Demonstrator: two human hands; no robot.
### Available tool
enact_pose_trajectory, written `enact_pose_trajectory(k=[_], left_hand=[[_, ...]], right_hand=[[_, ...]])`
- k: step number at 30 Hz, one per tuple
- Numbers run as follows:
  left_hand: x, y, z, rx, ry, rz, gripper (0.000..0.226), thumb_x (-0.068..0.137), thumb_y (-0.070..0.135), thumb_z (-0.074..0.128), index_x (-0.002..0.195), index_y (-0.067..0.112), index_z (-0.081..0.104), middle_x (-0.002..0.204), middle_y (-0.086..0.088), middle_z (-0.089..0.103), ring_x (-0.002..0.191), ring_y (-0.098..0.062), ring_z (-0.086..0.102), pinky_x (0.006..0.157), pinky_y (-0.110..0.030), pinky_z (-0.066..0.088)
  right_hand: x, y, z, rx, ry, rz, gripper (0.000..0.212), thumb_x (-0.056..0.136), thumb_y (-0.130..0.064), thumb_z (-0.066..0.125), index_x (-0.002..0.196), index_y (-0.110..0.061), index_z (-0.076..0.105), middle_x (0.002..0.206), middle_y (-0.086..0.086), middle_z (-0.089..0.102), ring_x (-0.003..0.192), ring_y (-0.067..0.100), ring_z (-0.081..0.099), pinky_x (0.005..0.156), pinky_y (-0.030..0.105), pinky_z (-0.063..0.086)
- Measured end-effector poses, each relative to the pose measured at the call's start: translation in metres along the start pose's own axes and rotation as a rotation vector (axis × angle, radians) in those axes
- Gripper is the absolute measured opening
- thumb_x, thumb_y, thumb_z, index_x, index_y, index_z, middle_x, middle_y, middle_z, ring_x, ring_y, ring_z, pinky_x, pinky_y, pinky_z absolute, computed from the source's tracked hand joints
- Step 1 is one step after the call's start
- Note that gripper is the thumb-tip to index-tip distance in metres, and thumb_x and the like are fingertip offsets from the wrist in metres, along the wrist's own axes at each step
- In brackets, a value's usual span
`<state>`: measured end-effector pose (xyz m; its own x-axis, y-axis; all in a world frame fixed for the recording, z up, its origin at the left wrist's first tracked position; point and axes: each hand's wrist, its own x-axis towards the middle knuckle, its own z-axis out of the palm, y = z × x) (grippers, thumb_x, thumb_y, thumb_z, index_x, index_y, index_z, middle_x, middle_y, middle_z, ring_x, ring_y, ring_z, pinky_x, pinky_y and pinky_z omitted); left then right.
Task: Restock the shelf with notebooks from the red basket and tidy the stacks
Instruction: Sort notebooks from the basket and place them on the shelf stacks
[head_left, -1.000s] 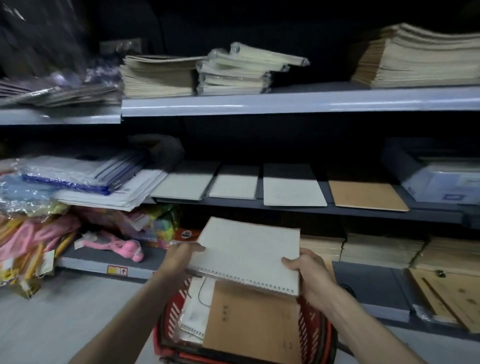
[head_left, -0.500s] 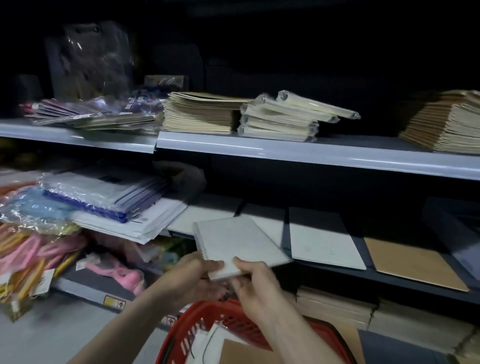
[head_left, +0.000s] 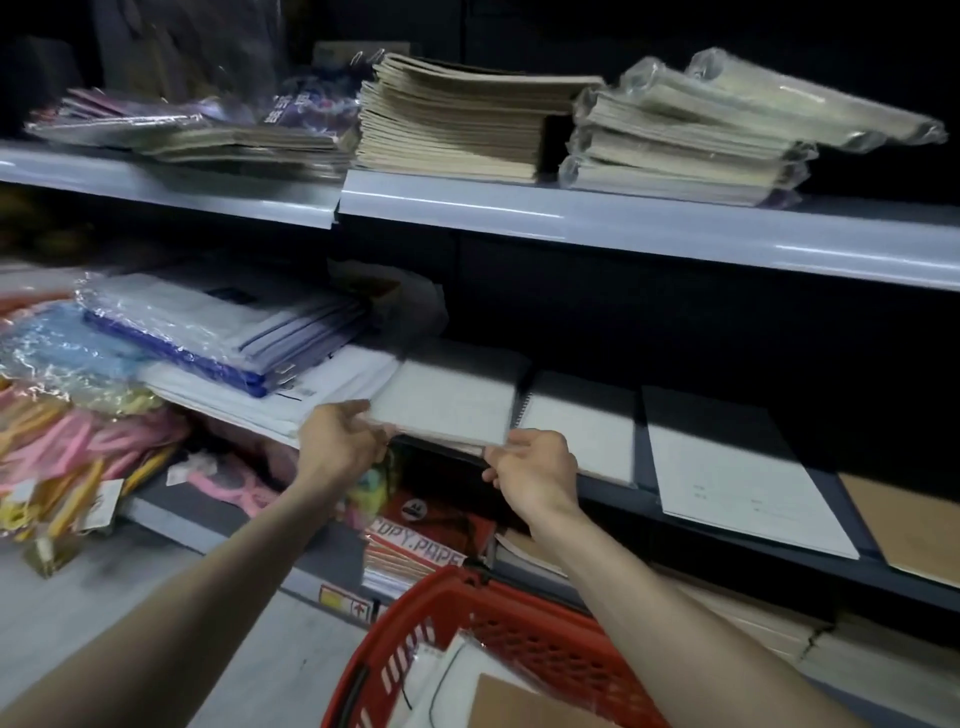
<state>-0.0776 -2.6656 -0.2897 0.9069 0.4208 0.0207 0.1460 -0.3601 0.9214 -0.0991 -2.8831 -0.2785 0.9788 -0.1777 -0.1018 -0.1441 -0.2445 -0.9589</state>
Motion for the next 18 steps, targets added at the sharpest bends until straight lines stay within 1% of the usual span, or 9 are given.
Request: enact_pose_trajectory(k=[2,4,6,8,10,12,13,15,18], left_hand=[[0.008,-0.005,0.006,0.073,0.058,0.041,0.054,0.087,0.025,0.082,0.135,0.007,0.064,0.072,-0.008,0.077,0.074,-0.020,0.073,0.087,-0.035,0.061],[0.010,-0.008,0.010,0.054,0.055,0.034,0.055,0.089,0.022,0.079,0.139,0.007,0.062,0.072,-0.008,0.077,0.072,-0.020,0.074,0.086,-0.038,0.063],[0.007,-0.008,0.013,0.026,0.048,0.031,0.055,0.093,0.017,0.075,0.144,0.008,0.056,0.073,-0.008,0.076,0.061,-0.013,0.071,0.070,-0.027,0.063],[-0.003,-0.003,0.014,0.040,0.047,0.032,0.058,0.096,0.018,0.072,0.149,0.010,0.049,0.073,-0.005,0.074,0.059,-0.008,0.070,0.056,-0.017,0.056],[-0.044,0.013,0.005,0.101,0.021,0.084,0.068,0.095,0.025,0.073,0.154,0.014,0.041,0.073,-0.001,0.074,0.071,-0.014,0.073,0.070,-0.028,0.060],[-0.065,0.013,0.001,0.121,0.012,0.073,0.076,0.092,0.030,0.075,0.156,0.018,0.035,0.075,0.003,0.074,0.085,-0.023,0.074,0.090,-0.046,0.059],[-0.083,0.017,-0.001,0.142,-0.015,0.081,0.076,0.091,0.031,0.074,0.154,0.021,0.033,0.077,0.004,0.074,0.089,-0.026,0.074,0.093,-0.050,0.058],[-0.090,0.014,0.004,0.173,-0.026,0.078,0.070,0.091,0.030,0.071,0.150,0.022,0.035,0.082,0.002,0.074,0.089,-0.027,0.073,0.090,-0.050,0.059],[-0.094,0.011,0.017,0.225,-0.097,0.086,0.053,0.091,0.027,0.067,0.140,0.021,0.048,0.086,0.000,0.074,0.085,-0.025,0.073,0.088,-0.046,0.060]], right_hand=[[0.004,0.004,0.008,-0.069,0.007,-0.036,0.025,0.097,-0.015,0.067,0.118,-0.002,0.068,0.080,0.008,0.078,0.067,0.007,0.070,0.058,0.006,0.049],[0.004,0.008,0.010,-0.102,0.012,-0.060,0.022,0.098,-0.014,0.065,0.111,0.003,0.066,0.080,0.011,0.078,0.076,0.015,0.075,0.056,0.006,0.044],[0.003,0.011,0.009,-0.108,0.003,-0.092,0.023,0.099,-0.014,0.064,0.117,0.000,0.066,0.082,0.012,0.078,0.083,0.020,0.076,0.058,0.007,0.045],[-0.005,0.012,0.005,-0.134,-0.039,-0.112,0.033,0.101,-0.019,0.063,0.130,-0.006,0.064,0.085,0.009,0.079,0.084,0.013,0.074,0.055,0.003,0.044],[-0.047,0.009,-0.020,-0.134,-0.070,-0.108,0.047,0.101,-0.028,0.064,0.146,-0.015,0.056,0.088,0.000,0.079,0.087,0.001,0.069,0.063,0.003,0.043],[-0.067,0.017,-0.030,-0.159,-0.096,-0.093,0.052,0.100,-0.033,0.063,0.149,-0.021,0.052,0.096,-0.005,0.077,0.098,0.006,0.069,0.088,0.016,0.051],[-0.083,0.019,-0.042,-0.155,-0.086,-0.079,0.052,0.100,-0.035,0.063,0.149,-0.022,0.053,0.101,-0.007,0.076,0.102,0.009,0.069,0.096,0.026,0.052],[-0.081,0.023,-0.047,-0.233,-0.122,-0.072,0.050,0.099,-0.038,0.062,0.146,-0.023,0.053,0.106,-0.010,0.073,0.103,0.011,0.069,0.102,0.036,0.054],[-0.077,0.022,-0.063,-0.316,-0.171,-0.037,0.041,0.098,-0.040,0.060,0.137,-0.026,0.058,0.102,-0.012,0.068,0.101,0.012,0.067,0.101,0.037,0.053]])
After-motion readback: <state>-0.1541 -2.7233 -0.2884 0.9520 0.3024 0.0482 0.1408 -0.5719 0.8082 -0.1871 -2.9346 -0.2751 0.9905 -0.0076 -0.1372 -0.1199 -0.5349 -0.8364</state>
